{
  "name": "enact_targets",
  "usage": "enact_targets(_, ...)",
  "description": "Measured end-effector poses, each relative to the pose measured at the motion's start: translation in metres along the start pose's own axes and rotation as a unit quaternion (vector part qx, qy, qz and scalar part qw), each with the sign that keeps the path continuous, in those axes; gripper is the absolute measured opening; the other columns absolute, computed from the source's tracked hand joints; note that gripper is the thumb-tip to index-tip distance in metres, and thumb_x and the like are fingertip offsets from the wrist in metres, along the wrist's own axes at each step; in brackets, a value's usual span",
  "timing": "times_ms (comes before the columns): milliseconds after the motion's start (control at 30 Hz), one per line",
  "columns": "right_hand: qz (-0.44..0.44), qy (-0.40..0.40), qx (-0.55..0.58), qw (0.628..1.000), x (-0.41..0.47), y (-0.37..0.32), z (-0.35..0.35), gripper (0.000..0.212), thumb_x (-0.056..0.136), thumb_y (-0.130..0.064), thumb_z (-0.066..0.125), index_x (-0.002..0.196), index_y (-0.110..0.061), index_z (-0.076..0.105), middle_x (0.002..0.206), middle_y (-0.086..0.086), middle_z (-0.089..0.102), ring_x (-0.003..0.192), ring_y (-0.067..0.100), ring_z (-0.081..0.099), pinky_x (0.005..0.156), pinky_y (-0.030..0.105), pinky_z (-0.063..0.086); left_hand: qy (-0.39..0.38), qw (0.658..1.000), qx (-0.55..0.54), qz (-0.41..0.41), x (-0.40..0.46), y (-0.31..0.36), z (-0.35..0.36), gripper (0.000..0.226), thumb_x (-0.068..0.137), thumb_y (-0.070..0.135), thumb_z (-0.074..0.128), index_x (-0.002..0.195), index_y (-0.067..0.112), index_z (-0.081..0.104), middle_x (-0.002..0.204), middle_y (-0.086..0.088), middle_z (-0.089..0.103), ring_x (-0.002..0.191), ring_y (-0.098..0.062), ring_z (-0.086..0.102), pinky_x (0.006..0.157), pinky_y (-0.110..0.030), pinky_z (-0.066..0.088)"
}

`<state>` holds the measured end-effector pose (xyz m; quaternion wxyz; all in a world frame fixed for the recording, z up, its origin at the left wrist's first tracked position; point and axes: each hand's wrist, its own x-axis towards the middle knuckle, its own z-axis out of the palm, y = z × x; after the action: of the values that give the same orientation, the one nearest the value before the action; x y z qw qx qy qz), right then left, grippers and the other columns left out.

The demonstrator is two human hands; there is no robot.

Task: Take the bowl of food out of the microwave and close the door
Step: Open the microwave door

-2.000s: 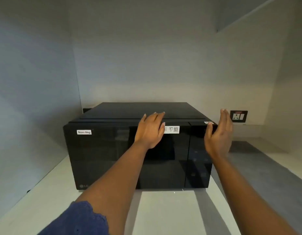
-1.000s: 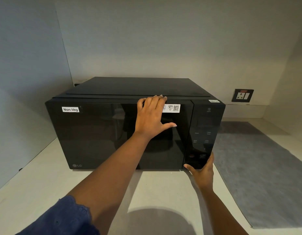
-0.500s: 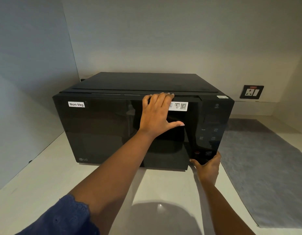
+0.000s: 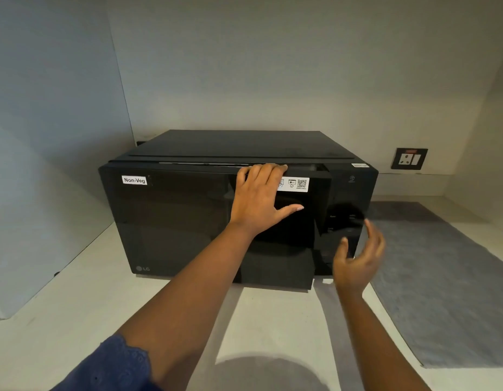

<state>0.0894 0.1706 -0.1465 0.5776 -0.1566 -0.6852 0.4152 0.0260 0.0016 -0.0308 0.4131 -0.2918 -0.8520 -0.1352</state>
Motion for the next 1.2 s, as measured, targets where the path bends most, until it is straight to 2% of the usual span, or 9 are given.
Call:
enact_targets(133,-0.107,-0.087,0.085,0.987,0.034,-0.063,0.001,0.040,0.084,-0.016,0.053,0.123,-0.007,0.052,0.127,0.016,0.053,0.121,0.017,0.045,0.101,0.016,0.035,0.004,1.000,-0.019,-0.001,-0.008,0.004,-0.010,0.059,0.083,0.056,0.045,0.126,0.016,0.052,0.123,-0.003,0.061,0.115,-0.020,0.052,0.101,-0.037,0.031)
enact_targets(267,-0.167,-0.217,0.087,0.958,0.051,-0.097,-0.001,0.033,0.085,-0.018,0.054,0.116,-0.008,0.059,0.121,0.014,0.061,0.116,0.018,0.051,0.099,0.028,0.041,-0.004,0.999,-0.041,-0.012,-0.019,0.010,-0.028,0.051,0.089,0.043,0.040,0.129,0.013,0.051,0.125,-0.004,0.061,0.118,-0.020,0.052,0.105,-0.038,0.029)
enact_targets(333,-0.183,-0.232,0.095,0.951,0.050,-0.100,-0.005,0.027,0.085,-0.014,0.055,0.110,-0.006,0.062,0.114,0.015,0.065,0.110,0.016,0.053,0.095,0.030,0.045,-0.010,0.999,-0.044,-0.017,-0.024,0.013,-0.037,0.049,0.090,0.039,0.038,0.129,0.012,0.051,0.126,-0.005,0.062,0.118,-0.021,0.052,0.105,-0.036,0.030)
enact_targets(500,-0.212,-0.259,0.125,0.934,0.043,-0.102,-0.020,0.026,0.084,-0.017,0.056,0.106,-0.006,0.063,0.106,0.013,0.067,0.101,0.010,0.056,0.084,0.005,0.042,-0.016,0.996,-0.059,-0.065,-0.031,0.025,-0.062,0.048,0.093,0.034,0.030,0.122,0.011,0.059,0.121,-0.007,0.066,0.118,-0.021,0.055,0.104,-0.034,0.032)
enact_targets(633,-0.211,-0.301,0.169,0.915,0.037,-0.107,-0.037,0.028,0.085,-0.022,0.053,0.108,-0.008,0.063,0.106,0.011,0.066,0.100,0.008,0.056,0.082,0.009,0.045,-0.025,0.993,-0.057,-0.102,-0.036,0.034,-0.087,0.052,0.095,0.033,0.024,0.110,0.009,0.067,0.111,-0.011,0.071,0.108,-0.026,0.060,0.092,-0.035,0.043)
enact_targets(767,-0.207,-0.332,0.247,0.886,0.026,-0.125,-0.051,0.032,0.084,-0.030,0.049,0.100,-0.008,0.068,0.096,0.008,0.067,0.092,0.004,0.058,0.079,0.015,0.048,-0.071,0.983,0.013,-0.167,-0.036,0.027,-0.111,0.049,0.098,0.037,0.027,0.102,0.016,0.071,0.105,-0.013,0.072,0.102,-0.032,0.062,0.079,-0.038,0.048)
enact_targets(933,-0.211,-0.379,0.345,0.832,0.001,-0.152,-0.063,0.031,0.084,-0.024,0.049,0.094,-0.004,0.070,0.091,0.016,0.069,0.091,0.013,0.062,0.079,0.018,0.047,-0.166,0.966,0.030,-0.195,-0.034,0.001,-0.145,0.038,0.095,0.031,0.038,0.098,0.017,0.073,0.109,-0.014,0.071,0.106,-0.032,0.060,0.086,-0.036,0.046)
enact_targets(1100,-0.204,-0.416,0.399,0.792,-0.027,-0.177,-0.061,0.031,0.084,-0.023,0.049,0.090,-0.002,0.071,0.093,0.015,0.069,0.093,0.016,0.064,0.083,0.025,0.049,-0.327,0.914,0.107,-0.217,-0.032,-0.036,-0.174,0.043,0.094,0.035,0.041,0.097,0.004,0.069,0.097,-0.018,0.067,0.101,-0.034,0.059,0.080,-0.035,0.043)
enact_targets(1200,-0.215,-0.442,0.419,0.764,-0.047,-0.195,-0.055,0.037,0.084,-0.035,0.052,0.093,-0.004,0.071,0.098,0.011,0.069,0.098,0.015,0.063,0.086,0.026,0.049,-0.361,0.893,0.138,-0.229,-0.034,-0.055,-0.186,0.045,0.095,0.037,0.039,0.103,0.002,0.067,0.111,-0.019,0.067,0.105,-0.033,0.058,0.090,-0.038,0.044)
